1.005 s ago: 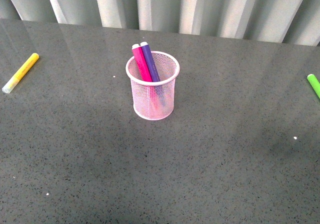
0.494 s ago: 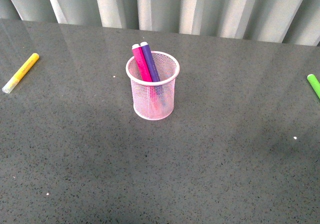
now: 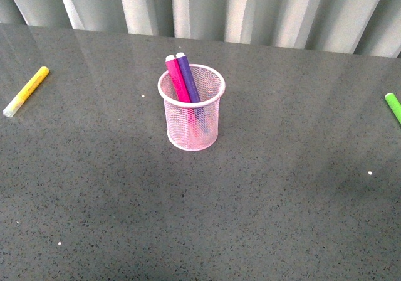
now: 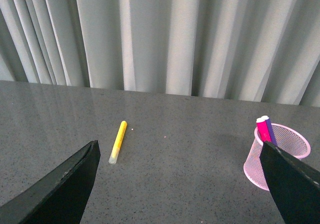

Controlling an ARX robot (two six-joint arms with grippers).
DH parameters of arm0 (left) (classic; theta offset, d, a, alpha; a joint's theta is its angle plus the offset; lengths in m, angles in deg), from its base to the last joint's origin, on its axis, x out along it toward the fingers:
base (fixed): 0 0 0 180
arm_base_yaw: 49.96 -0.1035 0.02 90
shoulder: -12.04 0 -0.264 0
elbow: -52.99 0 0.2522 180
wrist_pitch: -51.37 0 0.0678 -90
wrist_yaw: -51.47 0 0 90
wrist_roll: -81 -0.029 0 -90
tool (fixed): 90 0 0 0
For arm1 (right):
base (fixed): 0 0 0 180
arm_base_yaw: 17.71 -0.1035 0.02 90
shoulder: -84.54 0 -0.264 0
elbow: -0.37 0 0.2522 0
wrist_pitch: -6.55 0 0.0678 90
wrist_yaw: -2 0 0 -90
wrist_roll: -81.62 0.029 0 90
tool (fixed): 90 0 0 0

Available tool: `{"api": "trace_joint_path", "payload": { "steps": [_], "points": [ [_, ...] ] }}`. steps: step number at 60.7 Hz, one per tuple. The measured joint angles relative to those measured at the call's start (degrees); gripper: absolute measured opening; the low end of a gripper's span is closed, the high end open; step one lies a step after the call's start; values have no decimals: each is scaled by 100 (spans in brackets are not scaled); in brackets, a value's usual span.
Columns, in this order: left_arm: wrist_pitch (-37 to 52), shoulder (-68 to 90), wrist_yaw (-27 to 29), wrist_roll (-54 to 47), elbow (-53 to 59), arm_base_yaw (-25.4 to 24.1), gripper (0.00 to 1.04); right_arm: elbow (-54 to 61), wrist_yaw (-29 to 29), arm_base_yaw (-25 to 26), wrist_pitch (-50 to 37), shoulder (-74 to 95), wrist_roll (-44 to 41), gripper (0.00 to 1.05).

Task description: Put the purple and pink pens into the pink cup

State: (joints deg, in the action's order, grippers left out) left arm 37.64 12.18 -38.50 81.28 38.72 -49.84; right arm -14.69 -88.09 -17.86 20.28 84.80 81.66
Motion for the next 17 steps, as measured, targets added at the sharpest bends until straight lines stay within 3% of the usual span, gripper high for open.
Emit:
{"api": "trace_joint_path", "payload": {
  "steps": [17],
  "points": [
    [0,0,0,0,0,0,98,0,0,0,0,0,0,98]
  ]
}}
